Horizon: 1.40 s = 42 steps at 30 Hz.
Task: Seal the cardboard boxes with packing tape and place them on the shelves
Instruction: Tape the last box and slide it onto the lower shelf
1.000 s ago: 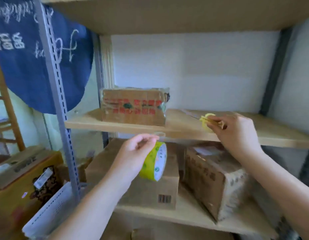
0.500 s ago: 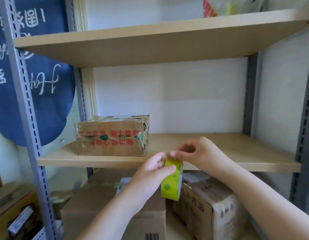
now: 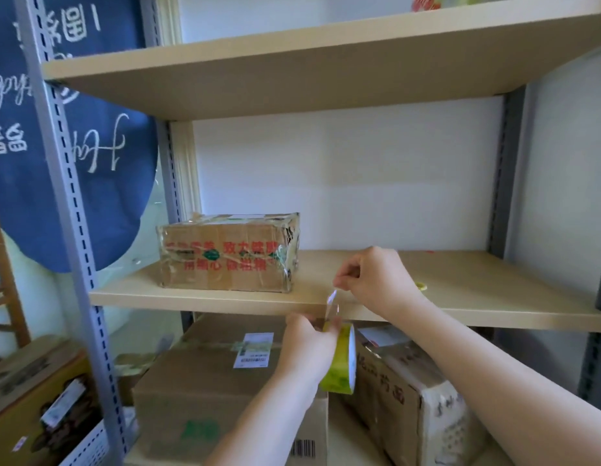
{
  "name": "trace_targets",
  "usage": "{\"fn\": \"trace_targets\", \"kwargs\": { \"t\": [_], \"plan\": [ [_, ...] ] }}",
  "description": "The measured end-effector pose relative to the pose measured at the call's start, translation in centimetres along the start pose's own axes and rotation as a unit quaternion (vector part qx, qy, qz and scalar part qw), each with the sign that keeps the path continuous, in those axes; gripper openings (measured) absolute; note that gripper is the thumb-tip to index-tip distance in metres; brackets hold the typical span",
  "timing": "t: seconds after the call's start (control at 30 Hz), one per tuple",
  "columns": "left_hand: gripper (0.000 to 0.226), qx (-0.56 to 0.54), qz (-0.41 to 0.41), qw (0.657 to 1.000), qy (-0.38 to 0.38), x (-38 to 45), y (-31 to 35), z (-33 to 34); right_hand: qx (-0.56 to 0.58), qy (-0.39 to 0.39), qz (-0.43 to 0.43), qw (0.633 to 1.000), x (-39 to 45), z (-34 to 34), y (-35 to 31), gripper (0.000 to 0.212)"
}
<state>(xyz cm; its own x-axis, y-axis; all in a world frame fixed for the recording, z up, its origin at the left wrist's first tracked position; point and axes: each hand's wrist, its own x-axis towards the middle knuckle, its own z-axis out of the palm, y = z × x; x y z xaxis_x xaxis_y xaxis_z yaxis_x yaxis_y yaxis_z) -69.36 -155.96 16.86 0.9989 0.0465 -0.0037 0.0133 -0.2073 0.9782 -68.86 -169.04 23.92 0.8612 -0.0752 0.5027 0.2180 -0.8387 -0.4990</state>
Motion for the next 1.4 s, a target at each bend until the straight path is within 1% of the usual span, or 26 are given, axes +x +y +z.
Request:
{"fn": "trace_targets", "kwargs": {
  "t": [0.07, 0.13, 0.17, 0.23, 0.27, 0.33, 0.4, 0.43, 0.47, 0.53, 0.57, 0.6, 0.63, 0.7, 0.73, 0.77, 0.8, 0.83, 0.87, 0.9, 0.93, 1.0, 1.1, 1.2, 1.27, 1.4],
  "plan": [
    [0.043, -0.009, 0.0, 1.0, 0.009, 0.8, -0.6, 0.5, -0.034, -0.018, 0.008, 0.999, 0.8, 1.3, 0.8, 0.016],
    [0.049, -0.019, 0.001, 1.0, 0.016, 1.5, -1.1, 0.9, -0.055, -0.03, 0.016, 0.998, 1.0, 2.2, 1.1, 0.008],
    [0.051, -0.026, 0.0, 1.0, 0.015, 1.8, -1.2, 1.0, -0.077, -0.029, 0.017, 0.996, 1.0, 2.3, 1.0, 0.013],
    [0.054, -0.034, -0.007, 0.999, 0.009, 2.2, -1.3, 1.3, -0.148, -0.008, 0.028, 0.989, 1.3, 1.9, 0.9, 0.069],
    [0.055, -0.04, -0.011, 0.999, 0.005, 2.3, -1.5, 1.3, -0.168, 0.011, 0.03, 0.985, 1.5, 1.5, 0.9, 0.089],
    [0.052, -0.058, -0.008, 0.998, -0.014, 2.7, -2.0, 1.1, -0.17, 0.004, 0.031, 0.985, 1.9, 1.4, 0.9, 0.099],
    [0.048, -0.057, 0.014, 0.998, -0.036, 2.4, -2.1, 0.7, -0.152, -0.021, 0.065, 0.986, 1.7, 2.2, 1.3, 0.088],
    [0.049, -0.041, 0.026, 0.998, -0.044, 2.2, -2.2, 0.4, -0.151, 0.001, 0.074, 0.986, 1.4, 2.7, 1.4, 0.077],
    [0.052, -0.013, 0.039, 0.998, -0.048, 1.8, -2.3, -0.3, -0.165, 0.059, 0.053, 0.983, 0.9, 3.1, 1.3, 0.063],
    [0.056, 0.069, 0.069, 0.994, -0.041, 0.7, -3.1, -3.1, -0.187, 0.21, -0.081, 0.956, -1.3, 3.7, 0.2, 0.041],
    [0.05, 0.112, 0.077, 0.99, -0.025, 0.2, -4.1, -5.2, -0.158, 0.274, -0.155, 0.936, -3.4, 4.2, -0.7, 0.033],
    [0.036, 0.138, 0.079, 0.987, 0.0, -0.3, -5.8, -7.6, -0.111, 0.295, -0.217, 0.924, -6.4, 5.1, -1.7, 0.028],
    [0.022, 0.151, 0.063, 0.986, 0.03, -0.6, -8.3, -10.1, -0.07, 0.271, -0.271, 0.921, -9.7, 6.8, -2.4, 0.023],
    [0.02, 0.169, -0.032, 0.982, 0.08, -1.5, -14.6, -14.5, -0.055, 0.152, -0.318, 0.934, -16.4, 11.8, -2.4, 0.018],
    [0.021, 0.196, -0.092, 0.972, 0.088, -1.8, -18.1, -16.0, -0.071, 0.072, -0.301, 0.948, -19.2, 15.3, -1.5, 0.016],
    [0.022, 0.229, -0.148, 0.958, 0.083, -2.2, -21.6, -16.7, -0.089, -0.04, -0.259, 0.961, -21.5, 18.8, -0.8, 0.016],
    [0.026, 0.254, -0.197, 0.945, 0.062, -2.5, -25.1, -16.9, -0.105, -0.181, -0.179, 0.961, -23.5, 22.6, 0.3, 0.017],
    [0.031, 0.27, -0.242, 0.931, 0.036, -2.9, -28.3, -16.5, -0.115, -0.297, -0.085, 0.944, -25.0, 26.3, 1.6, 0.018],
    [0.035, 0.284, -0.279, 0.917, 0.008, -3.3, -31.1, -15.8, -0.112, -0.38, 0.0, 0.918, -26.2, 29.4, 2.6, 0.022],
    [0.039, 0.295, -0.31, 0.904, -0.015, -3.4, -33.6, -14.9, -0.105, -0.426, 0.065, 0.896, -27.1, 32.1, 3.3, 0.033],
    [0.045, 0.312, -0.33, 0.89, -0.037, -3.4, -36.0, -14.1, -0.099, -0.455, 0.12, 0.877, -27.8, 34.6, 4.0, 0.053],
    [0.06, 0.316, -0.366, 0.875, -0.038, -3.4, -39.8, -13.0, -0.099, -0.479, 0.206, 0.847, -28.4, 38.0, 4.1, 0.082],
    [0.057, 0.343, -0.348, 0.872, -0.043, -3.5, -43.1, -12.4, -0.11, -0.428, 0.308, 0.842, -28.5, 41.2, 4.2, 0.092],
    [0.035, 0.325, -0.32, 0.89, -0.017, -3.4, -45.7, -12.6, -0.196, -0.4, 0.291, 0.847, -28.9, 43.4, 4.6, 0.085],
    [0.034, 0.283, -0.329, 0.901, -0.014, -2.9, -46.6, -12.9, -0.242, -0.384, 0.295, 0.84, -28.9, 44.0, 4.7, 0.09],
    [0.057, 0.222, -0.34, 0.914, 0.007, -2.2, -46.8, -13.2, -0.12, -0.355, 0.365, 0.852, -28.9, 44.5, 6.7, 0.127]
  ]
}}
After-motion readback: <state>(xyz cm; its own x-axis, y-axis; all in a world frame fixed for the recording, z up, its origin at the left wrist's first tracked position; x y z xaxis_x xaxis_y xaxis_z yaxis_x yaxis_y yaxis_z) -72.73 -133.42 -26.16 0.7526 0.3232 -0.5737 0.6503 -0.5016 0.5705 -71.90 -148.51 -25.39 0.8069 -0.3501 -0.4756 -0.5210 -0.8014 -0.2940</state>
